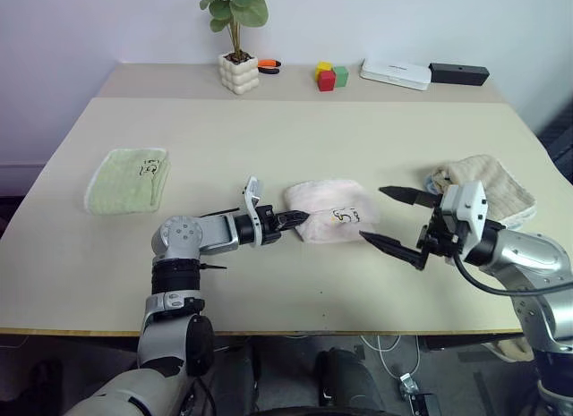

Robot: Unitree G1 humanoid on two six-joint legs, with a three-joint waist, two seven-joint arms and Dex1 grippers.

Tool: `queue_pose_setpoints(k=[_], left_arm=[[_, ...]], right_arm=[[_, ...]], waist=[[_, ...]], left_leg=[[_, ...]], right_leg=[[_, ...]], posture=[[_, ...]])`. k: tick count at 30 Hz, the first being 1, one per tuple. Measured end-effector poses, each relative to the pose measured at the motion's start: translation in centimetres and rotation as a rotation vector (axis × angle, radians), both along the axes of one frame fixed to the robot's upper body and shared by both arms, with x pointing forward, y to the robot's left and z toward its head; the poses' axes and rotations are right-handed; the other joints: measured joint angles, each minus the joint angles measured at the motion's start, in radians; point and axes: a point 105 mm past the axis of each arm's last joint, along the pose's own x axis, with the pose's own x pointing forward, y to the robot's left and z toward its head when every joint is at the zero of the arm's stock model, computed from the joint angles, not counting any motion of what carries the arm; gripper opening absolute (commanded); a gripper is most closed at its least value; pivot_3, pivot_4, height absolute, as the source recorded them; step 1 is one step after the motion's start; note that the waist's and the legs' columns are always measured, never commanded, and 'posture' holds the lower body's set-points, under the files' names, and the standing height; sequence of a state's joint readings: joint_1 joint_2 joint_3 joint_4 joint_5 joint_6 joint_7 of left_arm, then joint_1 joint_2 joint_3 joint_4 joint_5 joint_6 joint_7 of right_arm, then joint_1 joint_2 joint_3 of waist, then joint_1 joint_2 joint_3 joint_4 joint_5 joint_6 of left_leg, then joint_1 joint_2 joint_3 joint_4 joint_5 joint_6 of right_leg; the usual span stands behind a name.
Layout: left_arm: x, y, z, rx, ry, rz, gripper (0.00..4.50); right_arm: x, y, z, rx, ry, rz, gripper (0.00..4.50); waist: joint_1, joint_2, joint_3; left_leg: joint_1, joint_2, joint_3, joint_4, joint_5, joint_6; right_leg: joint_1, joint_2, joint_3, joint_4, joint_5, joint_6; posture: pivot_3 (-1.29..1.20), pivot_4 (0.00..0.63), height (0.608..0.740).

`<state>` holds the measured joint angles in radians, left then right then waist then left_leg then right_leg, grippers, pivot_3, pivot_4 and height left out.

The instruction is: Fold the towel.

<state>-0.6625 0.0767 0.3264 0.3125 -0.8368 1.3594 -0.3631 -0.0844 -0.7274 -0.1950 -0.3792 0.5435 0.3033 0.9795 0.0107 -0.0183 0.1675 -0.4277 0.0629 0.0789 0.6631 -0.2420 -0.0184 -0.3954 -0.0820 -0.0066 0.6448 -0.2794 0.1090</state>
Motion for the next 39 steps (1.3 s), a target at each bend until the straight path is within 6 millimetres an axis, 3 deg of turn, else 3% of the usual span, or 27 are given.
queue_pose_setpoints(k=[4, 8, 12, 17, 24, 30, 34, 39], left_arm=[[1.3, 1.4, 1.0, 0.008, -0.154, 0.094, 0.05], [2.5, 2.6, 3.6, -0.006, -0.349, 0.163, 0.05], [3.0, 3.6, 5.0, -0.024, -0.434, 0.217, 0.05], [3.8, 6.2, 6.8, -0.018, -0.558, 0.317, 0.05], [6.0, 12.1, 11.7, 0.115, -0.779, 0.462, 0.05], [7.2, 16.9, 13.4, 0.173, -0.823, 0.596, 0.05], [6.9, 20.1, 15.5, 0.207, -0.882, 0.679, 0.05], [5.4, 24.3, 15.1, 0.256, -0.878, 0.772, 0.05]], right_arm=[[-0.1, 0.1, 0.1, 0.021, 0.010, 0.008, 4.50], [0.3, 1.0, 0.7, 0.076, 0.005, 0.020, 4.50], [0.4, 1.5, 1.0, 0.115, 0.027, 0.044, 4.50], [0.7, 2.4, 1.9, 0.157, 0.008, 0.071, 4.50], [1.6, 4.1, 2.4, 0.217, 0.014, 0.106, 4.50], [1.8, 4.5, 1.9, 0.223, 0.068, 0.137, 4.50], [1.7, 4.7, 2.2, 0.243, 0.088, 0.175, 4.50], [1.9, 4.6, 2.4, 0.246, 0.095, 0.184, 4.50]], waist=[[-0.005, 0.000, 0.000], [-0.001, 0.000, 0.000], [0.002, 0.000, 0.001], [-0.001, 0.000, 0.001], [0.001, -0.001, 0.001], [0.000, -0.003, 0.003], [-0.004, -0.002, 0.003], [-0.010, -0.002, 0.003]], left_leg=[[0.000, 0.000, 0.001, -0.001, 0.000, 0.000], [-0.001, 0.000, 0.001, -0.002, 0.000, 0.000], [-0.002, 0.000, 0.001, -0.001, 0.000, 0.000], [-0.002, 0.001, 0.001, -0.002, 0.000, 0.000], [-0.002, 0.001, 0.002, -0.002, 0.000, 0.001], [-0.002, 0.001, 0.003, -0.002, 0.000, 0.001], [-0.002, 0.001, 0.003, -0.003, 0.000, 0.001], [-0.002, 0.002, 0.004, -0.004, 0.000, 0.001]], right_leg=[[-0.002, 0.000, 0.001, 0.000, -0.001, -0.002], [-0.002, 0.000, 0.001, -0.001, -0.001, -0.002], [-0.001, -0.001, 0.001, -0.002, -0.001, -0.002], [-0.002, 0.000, 0.001, -0.002, -0.001, -0.002], [-0.002, 0.000, 0.000, -0.002, -0.001, -0.001], [-0.003, 0.000, 0.000, -0.001, 0.001, 0.001], [-0.004, 0.000, 0.000, -0.001, 0.001, 0.002], [-0.005, 0.000, 0.000, -0.001, 0.001, 0.002]], posture=[[0.00, 0.150, 0.735], [0.00, 0.150, 0.735], [0.00, 0.150, 0.735], [0.00, 0.150, 0.735], [0.00, 0.150, 0.735], [0.00, 0.150, 0.735], [0.00, 0.150, 0.735], [0.00, 0.150, 0.735]])
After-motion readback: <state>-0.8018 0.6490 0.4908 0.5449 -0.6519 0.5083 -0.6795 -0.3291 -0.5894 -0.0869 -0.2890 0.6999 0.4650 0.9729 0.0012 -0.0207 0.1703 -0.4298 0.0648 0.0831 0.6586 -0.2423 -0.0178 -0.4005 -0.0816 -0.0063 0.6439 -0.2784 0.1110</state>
